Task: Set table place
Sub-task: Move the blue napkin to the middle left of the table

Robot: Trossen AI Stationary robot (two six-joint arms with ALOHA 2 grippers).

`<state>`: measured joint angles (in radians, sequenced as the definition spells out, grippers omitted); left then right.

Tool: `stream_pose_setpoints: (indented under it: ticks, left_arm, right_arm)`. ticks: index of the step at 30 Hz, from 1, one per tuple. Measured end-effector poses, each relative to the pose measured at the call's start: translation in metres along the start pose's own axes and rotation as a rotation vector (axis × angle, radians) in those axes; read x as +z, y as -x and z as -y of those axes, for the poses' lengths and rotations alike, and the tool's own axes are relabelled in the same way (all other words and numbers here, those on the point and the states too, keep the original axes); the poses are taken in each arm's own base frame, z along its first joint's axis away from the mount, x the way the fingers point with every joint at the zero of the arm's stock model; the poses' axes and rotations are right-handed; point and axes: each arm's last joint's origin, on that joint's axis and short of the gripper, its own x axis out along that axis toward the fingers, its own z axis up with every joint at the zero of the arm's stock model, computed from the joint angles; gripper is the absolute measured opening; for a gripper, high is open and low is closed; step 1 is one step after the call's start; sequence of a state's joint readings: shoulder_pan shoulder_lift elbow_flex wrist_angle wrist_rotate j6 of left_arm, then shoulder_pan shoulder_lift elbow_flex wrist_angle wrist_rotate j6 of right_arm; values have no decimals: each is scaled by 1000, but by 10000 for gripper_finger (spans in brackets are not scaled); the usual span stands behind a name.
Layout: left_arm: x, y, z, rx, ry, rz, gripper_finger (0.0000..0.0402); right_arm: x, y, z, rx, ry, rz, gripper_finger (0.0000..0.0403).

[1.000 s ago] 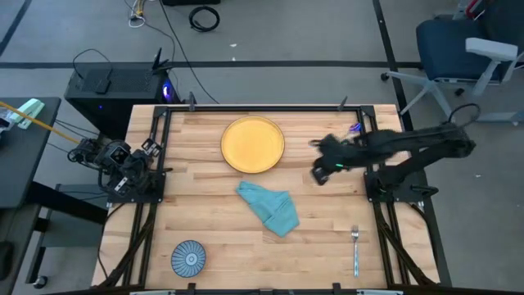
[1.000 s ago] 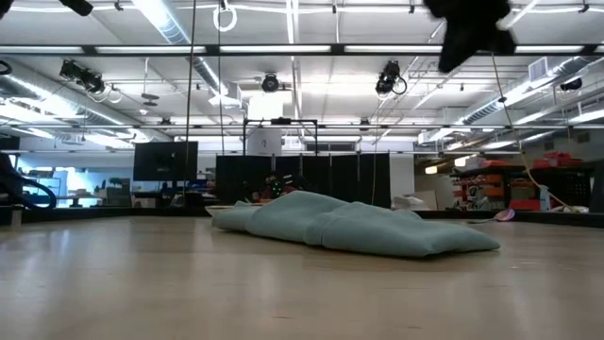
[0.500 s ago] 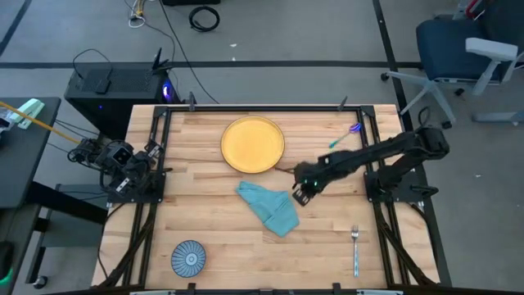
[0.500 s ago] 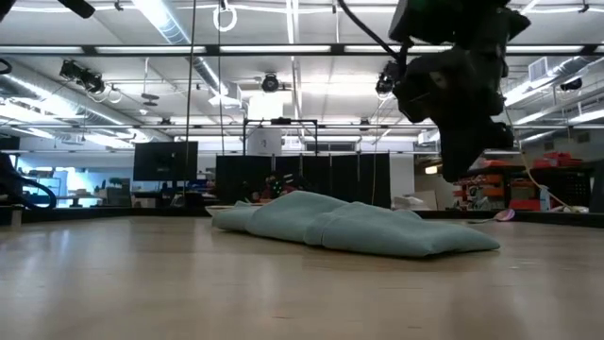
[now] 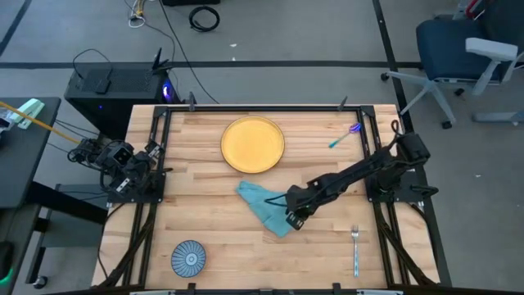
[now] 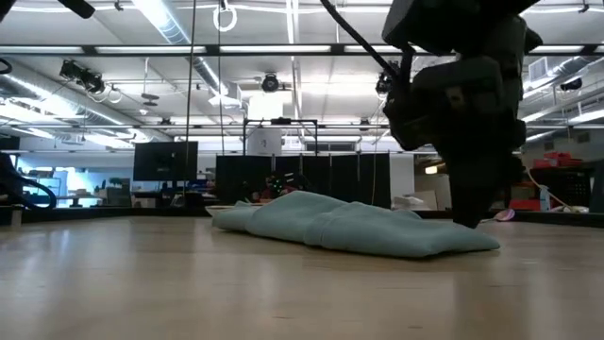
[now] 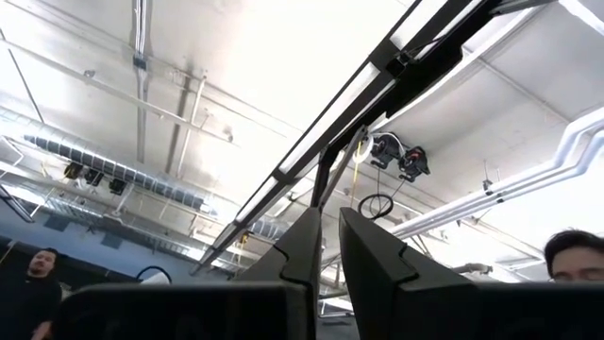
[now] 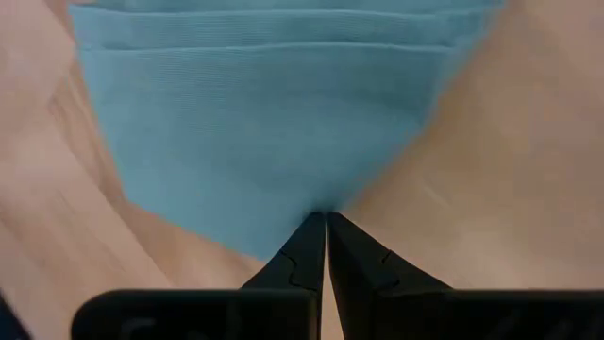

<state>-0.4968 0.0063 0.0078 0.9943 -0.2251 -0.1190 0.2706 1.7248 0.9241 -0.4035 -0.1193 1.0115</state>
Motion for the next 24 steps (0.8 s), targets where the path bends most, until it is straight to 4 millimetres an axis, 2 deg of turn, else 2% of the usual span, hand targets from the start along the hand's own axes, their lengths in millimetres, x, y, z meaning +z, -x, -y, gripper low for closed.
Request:
stream_pose_setpoints:
  ticks: [8,16,21,24]
  left_arm:
    - [0,0,0,0,1,-1,54]
    - [0,0,0,0,1,-2,51]
    - [0,0,0,0,1,-1,54]
    - [0,0,0,0,6,-1,55]
  right_arm:
    - [20,-8,-7,77,6,48,18]
    - [76,-9,-43,171,113,129,4]
    - [112,-19,-65,215,167,140,13]
    - [122,-15,-72,197,212,99,12]
